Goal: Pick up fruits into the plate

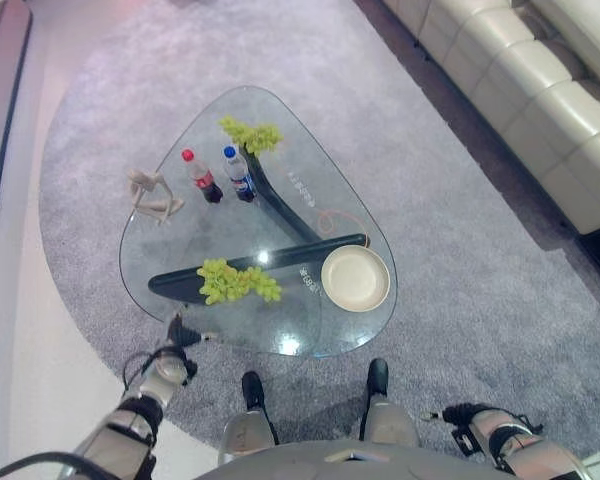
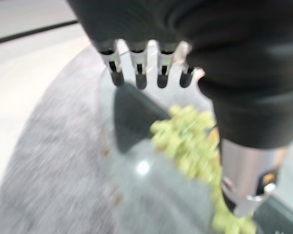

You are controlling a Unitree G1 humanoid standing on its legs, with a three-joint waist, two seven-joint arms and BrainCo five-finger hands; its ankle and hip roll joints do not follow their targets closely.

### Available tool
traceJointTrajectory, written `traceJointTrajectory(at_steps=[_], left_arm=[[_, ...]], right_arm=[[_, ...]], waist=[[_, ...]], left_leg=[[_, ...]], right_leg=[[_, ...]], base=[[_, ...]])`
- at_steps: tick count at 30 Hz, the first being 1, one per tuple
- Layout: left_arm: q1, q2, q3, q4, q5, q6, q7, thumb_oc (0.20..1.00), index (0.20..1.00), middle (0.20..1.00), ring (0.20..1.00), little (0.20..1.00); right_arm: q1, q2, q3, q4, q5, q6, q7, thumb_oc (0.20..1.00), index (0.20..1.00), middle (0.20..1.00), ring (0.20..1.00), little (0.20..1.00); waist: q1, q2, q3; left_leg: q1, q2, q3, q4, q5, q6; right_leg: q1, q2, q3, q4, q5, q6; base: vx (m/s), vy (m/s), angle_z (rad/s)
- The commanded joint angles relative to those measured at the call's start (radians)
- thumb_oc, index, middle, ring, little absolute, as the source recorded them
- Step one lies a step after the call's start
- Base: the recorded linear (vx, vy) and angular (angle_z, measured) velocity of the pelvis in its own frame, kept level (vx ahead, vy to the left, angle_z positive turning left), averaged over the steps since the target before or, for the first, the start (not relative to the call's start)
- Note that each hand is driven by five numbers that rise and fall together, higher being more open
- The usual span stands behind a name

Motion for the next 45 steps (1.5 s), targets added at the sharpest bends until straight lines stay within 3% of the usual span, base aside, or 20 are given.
traceJointTrajectory(at_steps=[1, 9, 13, 20, 24, 33, 38, 45], left_arm=[[-0.111, 0.091, -0.044, -0.002, 0.098, 0.016, 0.050, 1.000, 1.000, 1.000, 1.000, 1.000], [-0.315, 0.245, -0.092, 0.008, 0.179, 0.042, 0.051, 1.000, 1.000, 1.000, 1.000, 1.000], [-0.401, 0.312, -0.084, 0.011, 0.232, 0.062, 0.109, 1.000, 1.000, 1.000, 1.000, 1.000], [-0.465, 0.370, -0.122, -0.006, 0.343, 0.075, 0.093, 1.000, 1.000, 1.000, 1.000, 1.000], [-0.492, 0.392, -0.159, -0.009, 0.375, 0.066, 0.090, 1.000, 1.000, 1.000, 1.000, 1.000], [-0.529, 0.382, -0.249, -0.006, 0.551, 0.074, 0.205, 1.000, 1.000, 1.000, 1.000, 1.000], [-0.535, 0.370, -0.298, 0.019, 0.642, 0.082, 0.277, 1.000, 1.000, 1.000, 1.000, 1.000], [-0.564, 0.351, -0.316, 0.006, 0.607, 0.029, 0.384, 1.000, 1.000, 1.000, 1.000, 1.000]], right_arm=[[-0.069, -0.034, 0.049, 0.000, 0.042, -0.018, -0.029, 1.000, 1.000, 1.000, 1.000, 1.000], [-0.158, -0.093, 0.083, -0.015, 0.091, -0.020, -0.016, 1.000, 1.000, 1.000, 1.000, 1.000], [-0.162, -0.092, 0.083, -0.020, 0.146, -0.031, -0.034, 1.000, 1.000, 1.000, 1.000, 1.000], [-0.174, -0.098, 0.087, -0.065, 0.173, -0.027, -0.040, 1.000, 1.000, 1.000, 1.000, 1.000], [-0.192, -0.114, 0.090, -0.083, 0.179, -0.024, -0.039, 1.000, 1.000, 1.000, 1.000, 1.000], [-0.256, -0.151, 0.106, -0.095, 0.155, -0.027, -0.049, 1.000, 1.000, 1.000, 1.000, 1.000], [-0.322, -0.219, 0.102, -0.079, 0.178, -0.043, -0.056, 1.000, 1.000, 1.000, 1.000, 1.000], [-0.367, -0.245, 0.106, -0.080, 0.177, -0.048, -0.036, 1.000, 1.000, 1.000, 1.000, 1.000]], waist=[[-0.008, -0.014, 0.084], [-0.017, -0.025, 0.204], [-0.010, -0.052, 0.252], [-0.011, -0.081, 0.254], [-0.016, -0.085, 0.254], [-0.029, -0.078, 0.254], [-0.031, -0.092, 0.254], [-0.038, -0.103, 0.254]], left_leg=[[-0.075, -0.041, -0.045, 0.052, -0.051, 0.038], [-0.196, -0.061, -0.039, 0.127, -0.054, 0.036], [-0.248, -0.059, -0.022, 0.150, -0.050, 0.032], [-0.322, -0.051, -0.019, 0.154, -0.041, 0.024], [-0.373, -0.054, -0.022, 0.178, -0.044, 0.025], [-0.493, -0.065, -0.036, 0.242, -0.054, 0.026], [-0.567, -0.065, -0.046, 0.283, -0.063, 0.027], [-0.621, -0.065, -0.046, 0.309, -0.072, 0.026]], right_leg=[[-0.043, 0.008, 0.028, 0.103, -0.079, -0.015], [-0.162, 0.017, 0.029, 0.172, -0.080, -0.023], [-0.214, 0.019, 0.010, 0.192, -0.074, -0.020], [-0.286, 0.025, -0.003, 0.185, -0.053, -0.019], [-0.338, 0.027, 0.000, 0.201, -0.049, -0.021], [-0.458, 0.027, 0.019, 0.259, -0.057, -0.029], [-0.526, 0.040, 0.025, 0.285, -0.053, -0.031], [-0.583, 0.054, 0.034, 0.304, -0.046, -0.033]], base=[[-0.09, 0.004, -0.02], [-0.10, 0.000, -0.01], [-0.08, -0.065, -0.01], [-0.02, -0.065, 0.03], [0.00, 0.000, 0.00], [0.00, -0.006, 0.01], [-0.02, -0.053, 0.04], [-0.01, -0.014, 0.02]])
